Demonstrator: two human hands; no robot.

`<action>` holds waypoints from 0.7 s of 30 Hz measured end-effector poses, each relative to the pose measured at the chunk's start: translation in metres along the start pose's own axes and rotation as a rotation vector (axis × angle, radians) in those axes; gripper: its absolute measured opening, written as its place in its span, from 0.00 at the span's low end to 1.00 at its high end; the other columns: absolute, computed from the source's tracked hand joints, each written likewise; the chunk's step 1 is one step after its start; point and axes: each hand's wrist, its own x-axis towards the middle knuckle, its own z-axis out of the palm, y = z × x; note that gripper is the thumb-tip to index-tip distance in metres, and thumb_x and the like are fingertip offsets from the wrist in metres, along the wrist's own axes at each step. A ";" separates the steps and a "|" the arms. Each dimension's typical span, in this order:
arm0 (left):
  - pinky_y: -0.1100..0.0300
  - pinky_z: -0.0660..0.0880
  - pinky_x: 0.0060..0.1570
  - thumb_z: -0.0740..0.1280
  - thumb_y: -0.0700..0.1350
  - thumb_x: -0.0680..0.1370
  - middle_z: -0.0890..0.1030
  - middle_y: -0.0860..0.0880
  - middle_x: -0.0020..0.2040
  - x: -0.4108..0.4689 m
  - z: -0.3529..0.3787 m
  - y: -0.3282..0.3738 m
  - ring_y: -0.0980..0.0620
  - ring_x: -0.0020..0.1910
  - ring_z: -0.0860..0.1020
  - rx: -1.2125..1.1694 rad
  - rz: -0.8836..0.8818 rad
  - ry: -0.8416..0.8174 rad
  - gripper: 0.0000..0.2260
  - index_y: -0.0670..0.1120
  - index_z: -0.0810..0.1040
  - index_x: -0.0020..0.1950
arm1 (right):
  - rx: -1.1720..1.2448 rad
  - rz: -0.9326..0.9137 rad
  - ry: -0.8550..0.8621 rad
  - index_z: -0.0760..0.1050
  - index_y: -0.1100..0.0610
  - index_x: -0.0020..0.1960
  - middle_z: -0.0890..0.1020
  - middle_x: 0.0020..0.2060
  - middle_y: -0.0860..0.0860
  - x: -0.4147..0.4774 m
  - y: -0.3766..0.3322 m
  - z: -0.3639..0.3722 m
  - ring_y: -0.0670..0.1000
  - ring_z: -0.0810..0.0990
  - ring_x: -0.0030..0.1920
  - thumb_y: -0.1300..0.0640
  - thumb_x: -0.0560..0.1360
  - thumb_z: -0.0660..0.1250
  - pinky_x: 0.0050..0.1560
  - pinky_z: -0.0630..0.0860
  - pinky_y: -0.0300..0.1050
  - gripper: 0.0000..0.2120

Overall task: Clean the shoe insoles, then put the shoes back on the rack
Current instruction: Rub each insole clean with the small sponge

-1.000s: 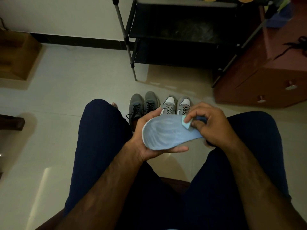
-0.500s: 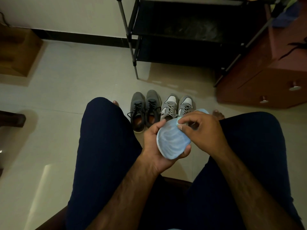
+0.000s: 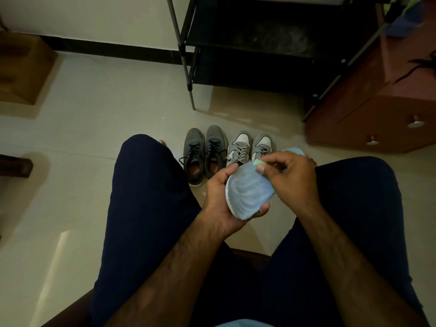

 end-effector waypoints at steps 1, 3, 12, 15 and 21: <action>0.49 0.76 0.44 0.64 0.57 0.77 0.83 0.39 0.57 0.000 0.000 0.000 0.40 0.50 0.83 -0.002 0.005 -0.004 0.22 0.42 0.82 0.60 | -0.015 0.016 0.030 0.87 0.48 0.48 0.86 0.43 0.41 0.003 0.001 -0.002 0.42 0.83 0.44 0.57 0.74 0.78 0.52 0.83 0.51 0.06; 0.48 0.76 0.46 0.63 0.59 0.79 0.83 0.39 0.60 -0.001 0.001 0.001 0.40 0.51 0.82 -0.014 0.008 -0.016 0.24 0.41 0.81 0.63 | 0.009 -0.021 -0.013 0.87 0.49 0.49 0.85 0.44 0.41 0.000 -0.001 0.001 0.42 0.83 0.45 0.57 0.74 0.78 0.52 0.82 0.50 0.05; 0.48 0.77 0.47 0.61 0.58 0.80 0.82 0.39 0.60 0.002 0.000 0.003 0.40 0.51 0.82 -0.043 0.011 0.031 0.24 0.41 0.80 0.65 | -0.040 -0.048 -0.017 0.87 0.48 0.47 0.84 0.43 0.42 0.001 0.000 0.010 0.45 0.82 0.46 0.54 0.73 0.79 0.51 0.81 0.52 0.04; 0.47 0.80 0.51 0.61 0.56 0.80 0.84 0.37 0.56 0.001 0.000 0.002 0.40 0.47 0.85 -0.104 0.013 0.004 0.25 0.36 0.85 0.55 | 0.022 -0.135 -0.154 0.87 0.51 0.47 0.85 0.43 0.42 -0.009 -0.010 0.017 0.44 0.83 0.46 0.57 0.73 0.79 0.52 0.81 0.49 0.04; 0.45 0.76 0.50 0.63 0.55 0.78 0.83 0.38 0.59 0.005 0.001 0.001 0.39 0.53 0.82 -0.031 0.021 0.036 0.24 0.40 0.79 0.66 | -0.061 0.005 -0.004 0.86 0.46 0.47 0.86 0.42 0.40 0.009 0.007 0.005 0.43 0.84 0.46 0.53 0.73 0.78 0.51 0.83 0.54 0.04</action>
